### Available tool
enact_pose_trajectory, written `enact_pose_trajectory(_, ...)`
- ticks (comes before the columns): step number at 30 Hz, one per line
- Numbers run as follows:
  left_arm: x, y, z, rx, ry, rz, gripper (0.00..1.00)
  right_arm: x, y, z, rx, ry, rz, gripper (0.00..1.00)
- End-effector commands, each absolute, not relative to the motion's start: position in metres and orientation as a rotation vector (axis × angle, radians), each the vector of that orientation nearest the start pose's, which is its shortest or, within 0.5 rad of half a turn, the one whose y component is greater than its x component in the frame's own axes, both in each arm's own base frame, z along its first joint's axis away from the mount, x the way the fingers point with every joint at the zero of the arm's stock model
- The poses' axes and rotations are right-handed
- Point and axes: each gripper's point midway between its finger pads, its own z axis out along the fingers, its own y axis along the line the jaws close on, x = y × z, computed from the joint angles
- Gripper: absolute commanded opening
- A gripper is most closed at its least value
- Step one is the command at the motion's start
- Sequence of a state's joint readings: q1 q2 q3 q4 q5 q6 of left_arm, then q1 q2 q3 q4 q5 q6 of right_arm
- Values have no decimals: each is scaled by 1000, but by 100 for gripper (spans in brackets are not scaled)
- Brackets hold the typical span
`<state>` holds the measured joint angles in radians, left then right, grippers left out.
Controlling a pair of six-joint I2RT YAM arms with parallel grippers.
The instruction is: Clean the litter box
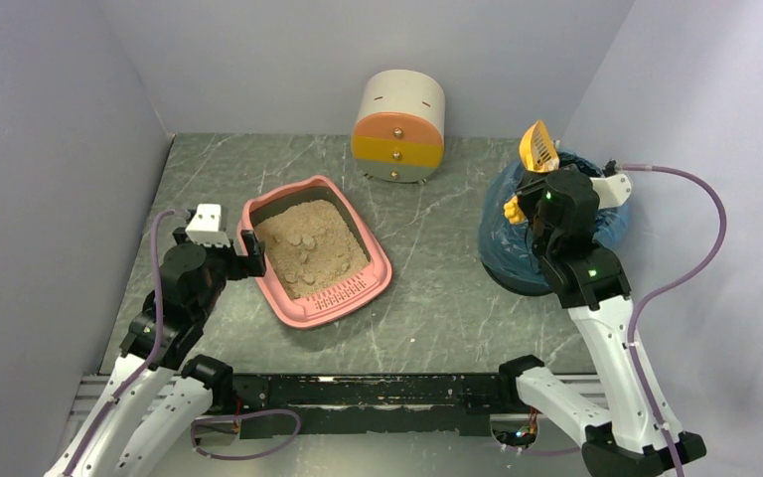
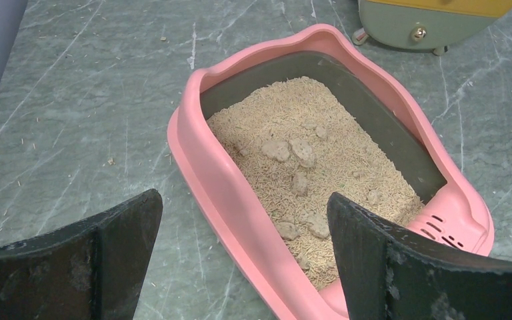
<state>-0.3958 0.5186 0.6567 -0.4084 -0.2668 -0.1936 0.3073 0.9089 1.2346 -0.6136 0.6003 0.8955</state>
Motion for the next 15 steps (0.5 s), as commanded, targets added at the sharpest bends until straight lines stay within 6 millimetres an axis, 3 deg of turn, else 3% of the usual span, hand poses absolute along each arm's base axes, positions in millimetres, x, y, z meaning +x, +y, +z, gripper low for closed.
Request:
enact_pose_trajectory(1, 247, -62, 235, 8, 1810, -165, 98, 289, 7, 376, 1055, 1444, 375, 0)
enact_pose_trajectory(15, 247, -63, 234, 17, 1815, -163, 98, 281, 14, 384, 1155, 1370, 540, 0)
